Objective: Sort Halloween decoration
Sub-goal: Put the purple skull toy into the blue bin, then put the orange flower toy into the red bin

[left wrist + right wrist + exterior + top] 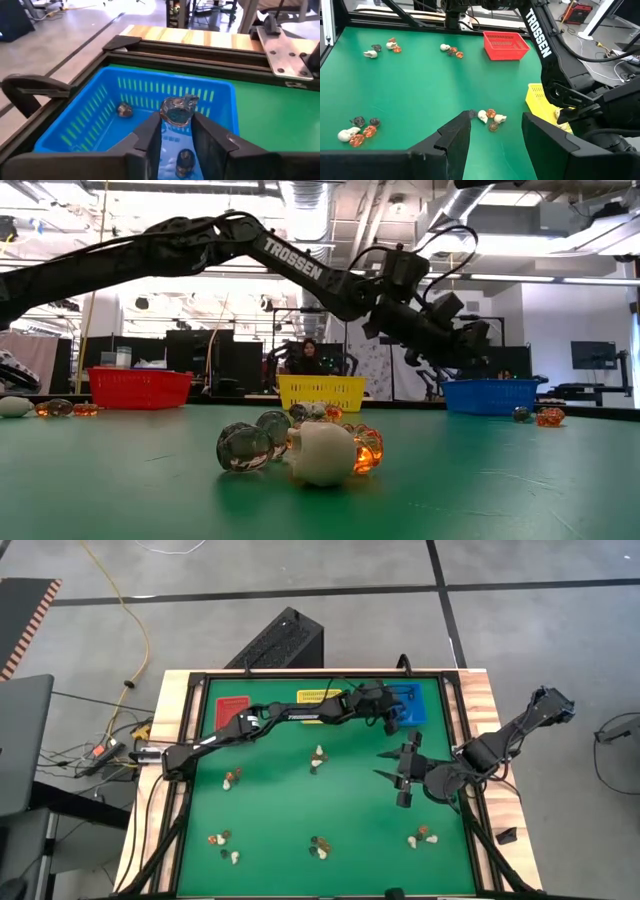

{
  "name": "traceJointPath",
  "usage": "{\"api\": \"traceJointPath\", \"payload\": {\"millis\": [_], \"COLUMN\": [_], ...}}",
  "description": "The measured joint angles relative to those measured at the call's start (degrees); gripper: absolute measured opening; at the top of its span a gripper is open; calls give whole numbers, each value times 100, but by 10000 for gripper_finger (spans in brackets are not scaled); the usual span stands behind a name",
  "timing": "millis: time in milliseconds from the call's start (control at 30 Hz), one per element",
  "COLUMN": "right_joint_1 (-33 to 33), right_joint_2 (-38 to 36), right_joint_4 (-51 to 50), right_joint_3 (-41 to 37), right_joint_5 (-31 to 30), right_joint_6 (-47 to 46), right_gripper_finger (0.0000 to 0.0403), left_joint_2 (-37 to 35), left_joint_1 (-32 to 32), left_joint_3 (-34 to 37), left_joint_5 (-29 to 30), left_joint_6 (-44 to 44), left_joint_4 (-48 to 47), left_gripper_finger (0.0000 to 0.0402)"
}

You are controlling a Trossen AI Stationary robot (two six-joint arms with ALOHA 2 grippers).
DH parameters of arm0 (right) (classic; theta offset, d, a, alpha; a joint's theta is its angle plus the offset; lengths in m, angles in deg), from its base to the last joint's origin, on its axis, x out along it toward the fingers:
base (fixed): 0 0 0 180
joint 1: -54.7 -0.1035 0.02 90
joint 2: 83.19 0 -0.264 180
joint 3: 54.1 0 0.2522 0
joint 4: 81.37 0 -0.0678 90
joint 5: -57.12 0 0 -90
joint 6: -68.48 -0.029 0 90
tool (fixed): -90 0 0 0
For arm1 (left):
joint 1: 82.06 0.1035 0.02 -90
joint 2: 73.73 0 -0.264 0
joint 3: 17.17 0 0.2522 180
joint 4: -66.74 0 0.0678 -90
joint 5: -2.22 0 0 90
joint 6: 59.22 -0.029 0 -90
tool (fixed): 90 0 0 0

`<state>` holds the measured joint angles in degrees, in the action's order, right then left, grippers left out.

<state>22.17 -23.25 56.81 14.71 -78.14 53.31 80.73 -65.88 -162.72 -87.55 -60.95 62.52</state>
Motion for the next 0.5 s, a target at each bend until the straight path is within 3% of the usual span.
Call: {"api": "traceJointPath", "payload": {"millis": [267, 500], "right_joint_1": [11, -140], "right_joint_2": [2, 4], "right_joint_4": [11, -165], "right_joint_3": [0, -2], "right_joint_5": [-262, -1135], "right_joint_6": [58, -5], "right_gripper_finger": [207, 207], "left_joint_2": [-106, -1138], "left_joint_1": [-3, -8], "left_joint_3": [1, 3], "left_joint_5": [0, 201], "left_joint_6": [-54, -983], "left_joint_4": [-372, -2691], "left_gripper_finger": [171, 184]}}
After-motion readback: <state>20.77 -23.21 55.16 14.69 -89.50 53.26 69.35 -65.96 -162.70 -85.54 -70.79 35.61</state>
